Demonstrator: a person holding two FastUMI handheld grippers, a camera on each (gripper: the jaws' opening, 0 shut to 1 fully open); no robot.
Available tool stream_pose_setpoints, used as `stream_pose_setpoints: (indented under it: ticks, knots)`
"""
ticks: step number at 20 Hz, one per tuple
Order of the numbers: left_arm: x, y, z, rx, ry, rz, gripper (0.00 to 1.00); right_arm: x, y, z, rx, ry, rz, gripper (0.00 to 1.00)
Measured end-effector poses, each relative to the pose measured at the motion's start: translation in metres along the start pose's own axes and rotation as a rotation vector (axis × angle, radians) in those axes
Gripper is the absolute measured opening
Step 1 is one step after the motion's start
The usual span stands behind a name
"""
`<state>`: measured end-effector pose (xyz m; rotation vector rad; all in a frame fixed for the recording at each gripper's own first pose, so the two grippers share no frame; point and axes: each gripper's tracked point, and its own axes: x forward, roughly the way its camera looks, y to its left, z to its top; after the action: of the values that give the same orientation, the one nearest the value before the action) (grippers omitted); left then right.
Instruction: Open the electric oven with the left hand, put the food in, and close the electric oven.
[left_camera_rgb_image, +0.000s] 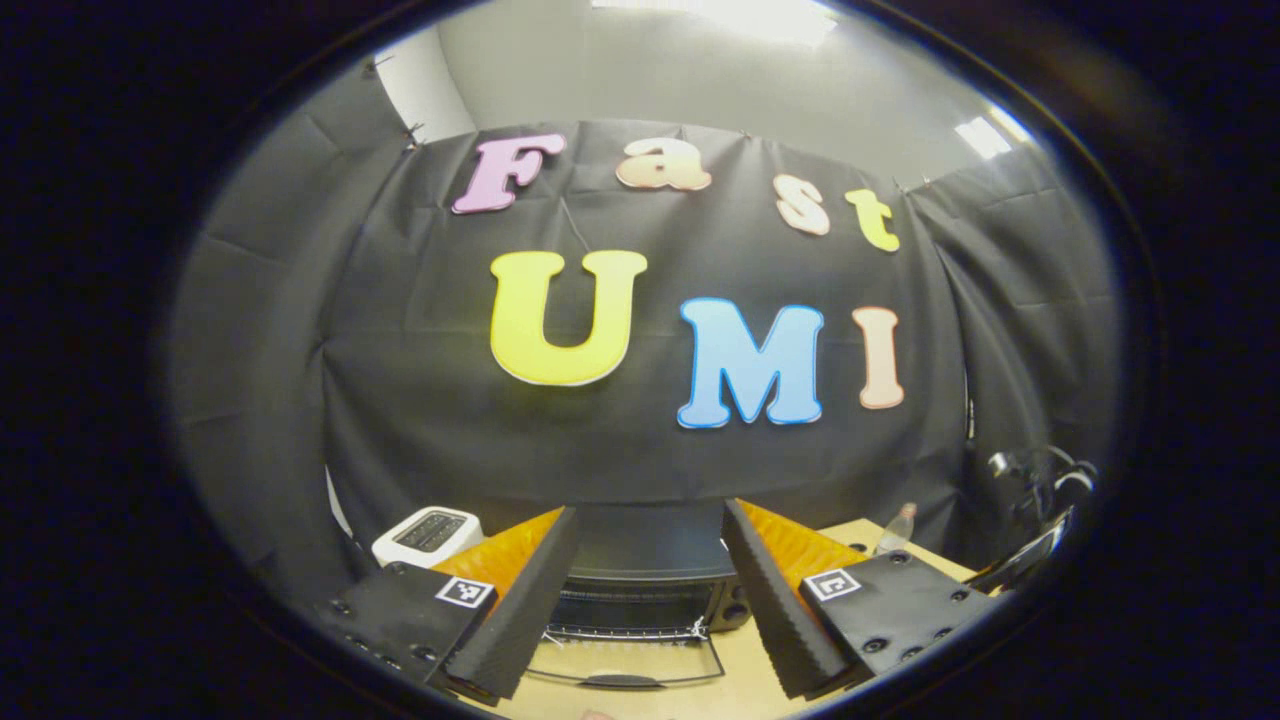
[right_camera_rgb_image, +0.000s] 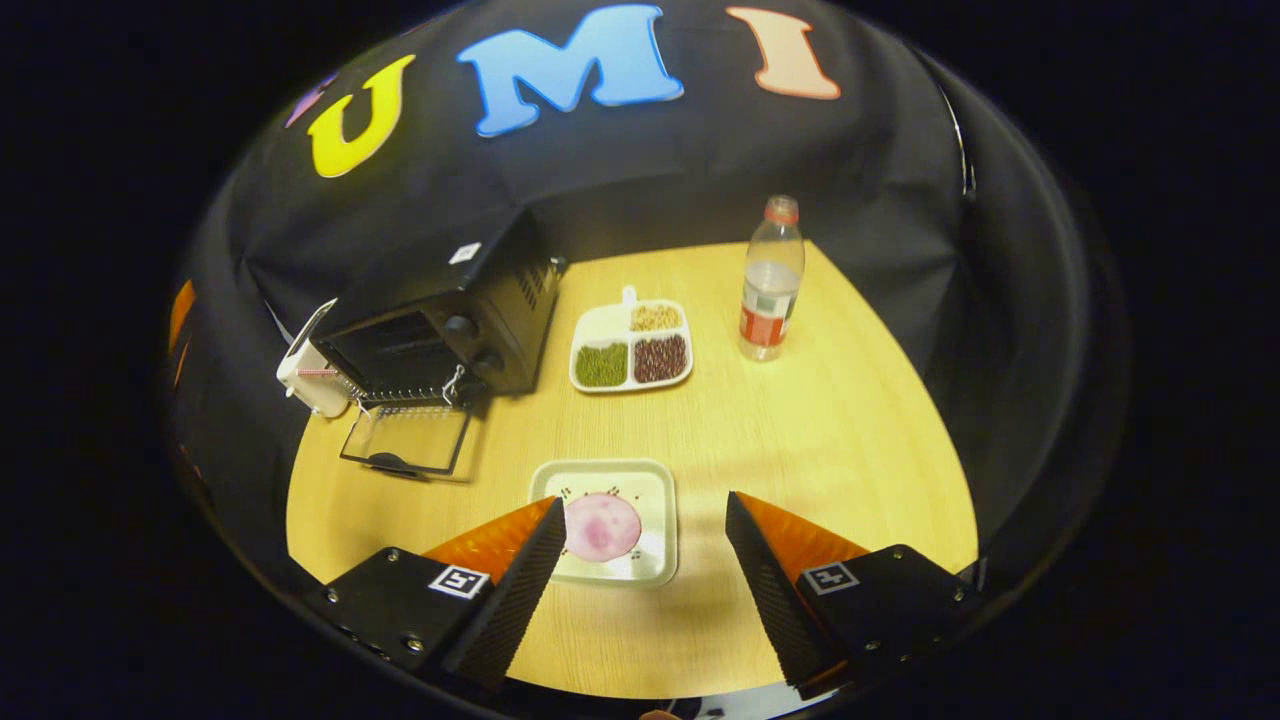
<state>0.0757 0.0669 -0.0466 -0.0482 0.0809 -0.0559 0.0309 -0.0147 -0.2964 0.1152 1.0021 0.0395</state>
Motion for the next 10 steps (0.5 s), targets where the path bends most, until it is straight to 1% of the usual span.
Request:
stream_pose_setpoints:
  ticks: [1,2,3,4,5,6,8,9,10]
  knots:
    - [-0.003,-0.001,0.007,0.002,-0.017,0.012,0.92,0.015,-0.003,-0.003,0.024,0.045,0.019,0.98]
    - [-0.007,-0.002,0.014,0.009,-0.028,0.026,0.97,0.026,-0.007,-0.008,0.039,0.091,0.029,0.94]
    - [-0.01,-0.001,0.018,0.019,-0.035,0.04,0.97,0.036,-0.01,-0.01,0.048,0.127,0.035,0.98]
    - [-0.013,-0.001,0.022,0.027,-0.041,0.052,0.97,0.043,-0.014,-0.012,0.057,0.157,0.038,0.98]
    - [-0.015,-0.003,0.025,0.033,-0.048,0.06,1.0,0.051,-0.017,-0.013,0.062,0.182,0.041,0.98]
    - [-0.019,-0.003,0.031,0.037,-0.056,0.068,0.97,0.06,-0.02,-0.015,0.063,0.206,0.038,0.98]
    - [-0.023,-0.005,0.035,0.05,-0.065,0.08,0.97,0.075,-0.023,-0.021,0.067,0.262,0.037,0.98]
    - [-0.024,-0.006,0.035,0.063,-0.064,0.086,1.0,0.08,-0.021,-0.025,0.067,0.296,0.051,0.98]
    - [-0.026,-0.005,0.035,0.079,-0.061,0.091,1.0,0.086,-0.02,-0.031,0.061,0.325,0.061,1.0]
